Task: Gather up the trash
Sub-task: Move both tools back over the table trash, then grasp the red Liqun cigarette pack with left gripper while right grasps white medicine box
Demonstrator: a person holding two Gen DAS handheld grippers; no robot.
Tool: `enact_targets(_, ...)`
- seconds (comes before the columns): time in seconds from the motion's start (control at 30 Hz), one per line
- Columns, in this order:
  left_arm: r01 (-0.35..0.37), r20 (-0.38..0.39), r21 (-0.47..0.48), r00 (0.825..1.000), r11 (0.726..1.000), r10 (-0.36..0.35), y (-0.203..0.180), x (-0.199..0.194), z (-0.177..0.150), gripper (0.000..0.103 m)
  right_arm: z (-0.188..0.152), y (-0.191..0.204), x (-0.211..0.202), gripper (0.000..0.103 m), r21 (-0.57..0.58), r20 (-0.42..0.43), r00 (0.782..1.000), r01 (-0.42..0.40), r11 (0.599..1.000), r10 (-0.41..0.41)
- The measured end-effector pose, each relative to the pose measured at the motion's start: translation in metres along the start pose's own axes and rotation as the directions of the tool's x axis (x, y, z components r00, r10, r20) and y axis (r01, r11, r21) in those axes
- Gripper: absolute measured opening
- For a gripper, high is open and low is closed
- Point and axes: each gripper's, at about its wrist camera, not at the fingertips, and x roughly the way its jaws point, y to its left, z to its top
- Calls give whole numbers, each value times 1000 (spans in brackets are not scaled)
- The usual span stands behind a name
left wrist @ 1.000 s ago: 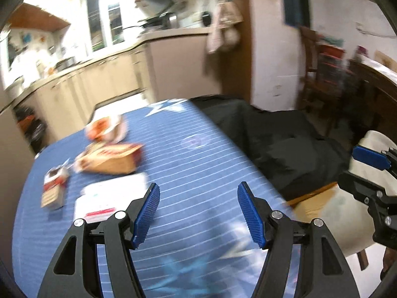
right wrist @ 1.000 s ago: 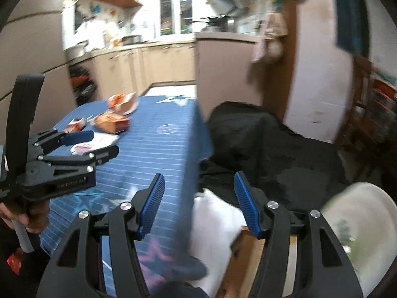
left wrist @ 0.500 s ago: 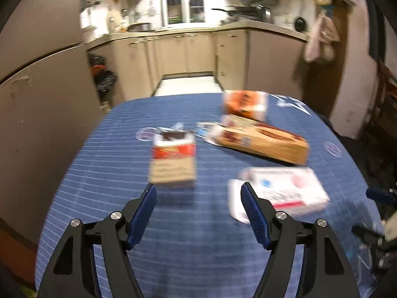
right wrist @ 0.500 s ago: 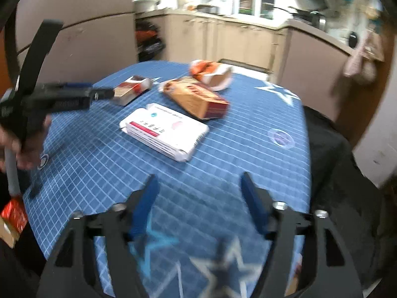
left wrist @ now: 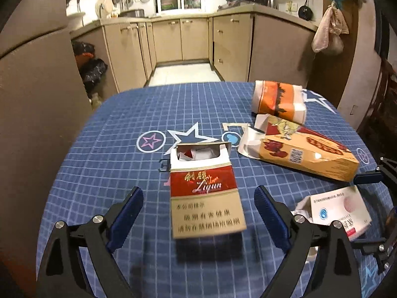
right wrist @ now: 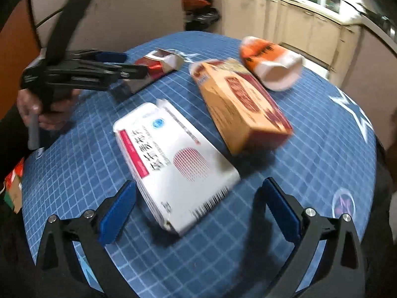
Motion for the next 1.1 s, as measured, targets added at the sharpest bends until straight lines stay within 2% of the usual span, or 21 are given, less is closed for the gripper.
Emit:
enact_targets(0.1,-25,-22,-2,999,1000,25,1,13,3,91,8,5,6,97,-66,-11,999,-33,997,32)
enact_targets(0.2,-16,-52,-27,999,1000,14,4,21,3,90,15,15,12,97,-127,-22,998,-56,990,54)
enact_targets(0.23,-16,-64,-32,998,999,14,4,23,3,90,16,18,13,95,-141,-21,998,-54,988,52)
enact_targets(0.27,-13,-73,-41,997,999,10,6,24,2,85,17,21,12,85,-148,-11,999,-46,988,45)
enact_targets(0.3,-12,-75,-48,997,999,9,8,24,3,81,17,22,10,81,-137,-7,998,-62,989,61)
enact_targets(0.4,-17,-67,-40,998,999,15,8,22,2,76,8,38,4,81,-112,-21,997,-79,991,77)
enact_targets(0.43,-19,-67,-38,998,999,16,7,22,2,76,2,52,0,81,-133,-33,996,-89,987,85)
enact_targets(0.5,-16,-68,-38,998,999,13,7,23,2,76,-6,72,-2,84,-174,-48,998,-42,984,35)
enact_targets(0.6,-17,-69,-36,997,999,15,6,25,3,76,-7,91,-1,93,-188,-30,1000,-6,982,1)
enact_targets(0.7,-12,-71,-42,997,999,9,6,26,3,76,-6,99,4,97,-218,8,1000,30,975,-29)
enact_targets(0.73,-9,-70,-45,998,999,6,7,26,3,76,-6,99,4,96,-206,5,1000,20,978,-19)
enact_targets(0.77,-9,-69,-46,998,999,6,7,25,3,75,-6,96,4,91,-176,-8,1000,-13,984,12)
enact_targets(0.8,-12,-67,-49,998,999,8,8,25,3,65,-5,95,5,77,-154,-7,999,-32,988,31)
enact_targets(0.83,-12,-57,-53,998,999,9,9,22,3,58,-3,95,6,76,-148,3,1000,-26,989,26)
enact_targets(0.97,-5,-52,-55,999,998,2,10,16,-4,57,-9,102,1,74,-80,13,999,33,996,-32)
enact_targets(1.1,-37,-42,-59,999,998,34,10,-1,-18,56,-17,114,-10,70,10,18,996,90,996,-91)
